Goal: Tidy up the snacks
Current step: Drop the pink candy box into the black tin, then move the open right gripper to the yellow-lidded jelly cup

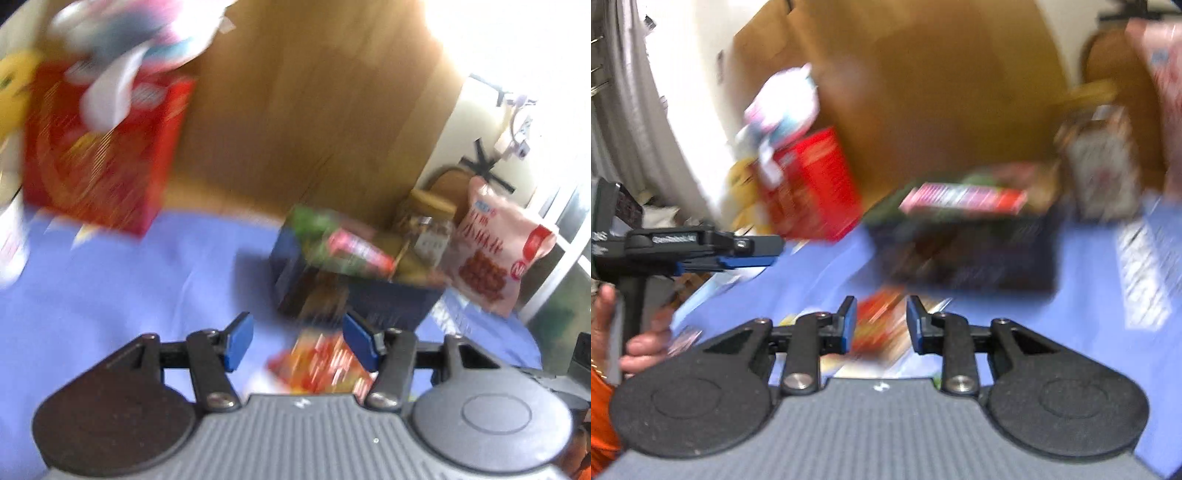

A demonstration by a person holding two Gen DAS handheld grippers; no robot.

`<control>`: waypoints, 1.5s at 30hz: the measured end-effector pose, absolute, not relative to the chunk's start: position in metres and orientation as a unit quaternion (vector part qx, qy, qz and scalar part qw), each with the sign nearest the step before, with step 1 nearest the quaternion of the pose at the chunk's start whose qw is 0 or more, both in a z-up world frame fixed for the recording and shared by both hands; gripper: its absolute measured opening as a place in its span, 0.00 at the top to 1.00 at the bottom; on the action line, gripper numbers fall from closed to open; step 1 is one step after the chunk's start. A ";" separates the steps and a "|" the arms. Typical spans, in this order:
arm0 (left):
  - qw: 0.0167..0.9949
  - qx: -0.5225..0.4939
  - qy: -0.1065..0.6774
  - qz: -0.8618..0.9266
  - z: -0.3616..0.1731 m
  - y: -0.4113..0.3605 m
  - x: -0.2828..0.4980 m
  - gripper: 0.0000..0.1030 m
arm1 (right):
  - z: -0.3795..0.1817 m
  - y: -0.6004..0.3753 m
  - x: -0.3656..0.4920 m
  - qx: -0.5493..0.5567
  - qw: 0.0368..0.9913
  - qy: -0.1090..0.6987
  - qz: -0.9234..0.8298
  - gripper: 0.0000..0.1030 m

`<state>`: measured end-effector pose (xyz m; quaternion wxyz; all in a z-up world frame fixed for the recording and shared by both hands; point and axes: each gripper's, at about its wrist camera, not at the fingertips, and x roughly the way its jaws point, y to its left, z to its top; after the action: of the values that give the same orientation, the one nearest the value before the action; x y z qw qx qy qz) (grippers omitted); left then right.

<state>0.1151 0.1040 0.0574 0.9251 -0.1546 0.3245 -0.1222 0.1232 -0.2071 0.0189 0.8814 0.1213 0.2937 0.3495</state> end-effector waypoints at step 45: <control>0.946 -0.090 0.306 0.057 -0.012 0.129 0.054 0.43 | -0.013 -0.136 0.058 0.001 0.899 0.309 0.311 0.90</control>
<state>0.0536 0.1289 -0.0118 0.9462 -0.0897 0.3056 0.0573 0.0584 -0.1357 -0.0132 0.8990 0.0005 0.3087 0.3106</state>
